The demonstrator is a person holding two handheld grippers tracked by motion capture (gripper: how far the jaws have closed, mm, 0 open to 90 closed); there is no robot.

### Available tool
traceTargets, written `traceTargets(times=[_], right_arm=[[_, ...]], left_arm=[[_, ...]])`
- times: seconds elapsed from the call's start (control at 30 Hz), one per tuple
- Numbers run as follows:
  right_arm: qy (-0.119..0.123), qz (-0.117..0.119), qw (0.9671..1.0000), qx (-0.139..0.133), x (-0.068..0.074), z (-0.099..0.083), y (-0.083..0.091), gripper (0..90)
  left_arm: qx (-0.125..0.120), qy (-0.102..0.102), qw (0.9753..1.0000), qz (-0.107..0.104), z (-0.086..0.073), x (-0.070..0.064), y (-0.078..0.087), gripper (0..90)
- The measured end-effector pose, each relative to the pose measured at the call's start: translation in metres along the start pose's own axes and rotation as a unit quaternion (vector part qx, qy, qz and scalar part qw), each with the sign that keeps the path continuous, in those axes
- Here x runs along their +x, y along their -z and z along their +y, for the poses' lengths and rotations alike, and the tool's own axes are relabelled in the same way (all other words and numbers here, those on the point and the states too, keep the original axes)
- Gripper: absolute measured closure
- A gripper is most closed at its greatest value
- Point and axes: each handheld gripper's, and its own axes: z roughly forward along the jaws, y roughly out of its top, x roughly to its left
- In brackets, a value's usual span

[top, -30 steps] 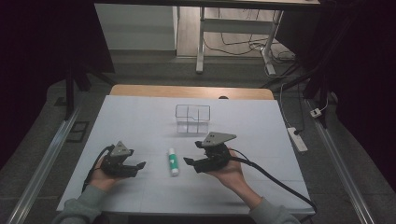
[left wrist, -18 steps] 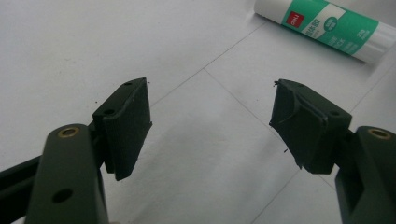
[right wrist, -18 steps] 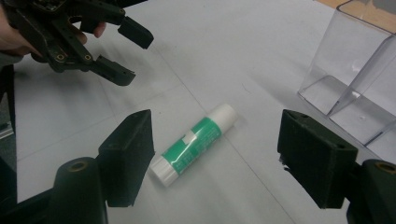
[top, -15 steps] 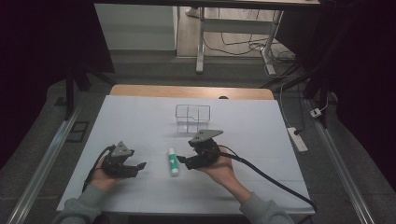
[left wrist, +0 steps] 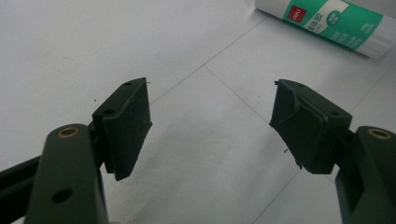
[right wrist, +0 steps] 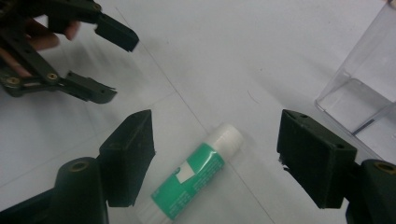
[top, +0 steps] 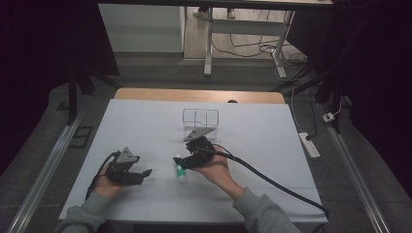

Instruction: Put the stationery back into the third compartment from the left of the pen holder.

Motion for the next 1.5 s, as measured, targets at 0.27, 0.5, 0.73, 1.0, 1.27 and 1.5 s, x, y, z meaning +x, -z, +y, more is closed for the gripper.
traceTargets(times=[0.27,0.5,0.73,1.0,1.27,1.5], right_arm=[[-0.005,-0.005,0.9989,0.047,-0.002,-0.003,-0.029,27.9],[-0.004,-0.012,0.9979,0.063,-0.002,-0.007,-0.043,29.4],[-0.007,-0.012,0.9970,0.076,-0.001,-0.009,-0.051,30.4],[0.009,-0.032,0.9951,0.093,0.006,-0.010,-0.060,39.9],[-0.003,-0.046,0.9948,0.091,0.005,-0.010,-0.062,48.9],[-0.013,-0.045,0.9949,0.090,0.004,-0.010,-0.062,52.9]], left_arm=[[0.007,-0.003,1.0000,0.001,0.000,0.000,-0.002,28.1],[0.011,-0.004,0.9999,0.003,0.000,-0.001,-0.004,28.1],[0.014,-0.007,0.9999,0.003,0.000,-0.001,-0.005,28.1],[0.015,-0.011,0.9998,0.004,-0.001,-0.002,-0.005,28.0],[0.016,-0.013,0.9998,0.004,-0.002,-0.002,-0.005,28.0],[0.017,-0.013,0.9998,0.004,-0.002,-0.002,-0.006,28.0]])
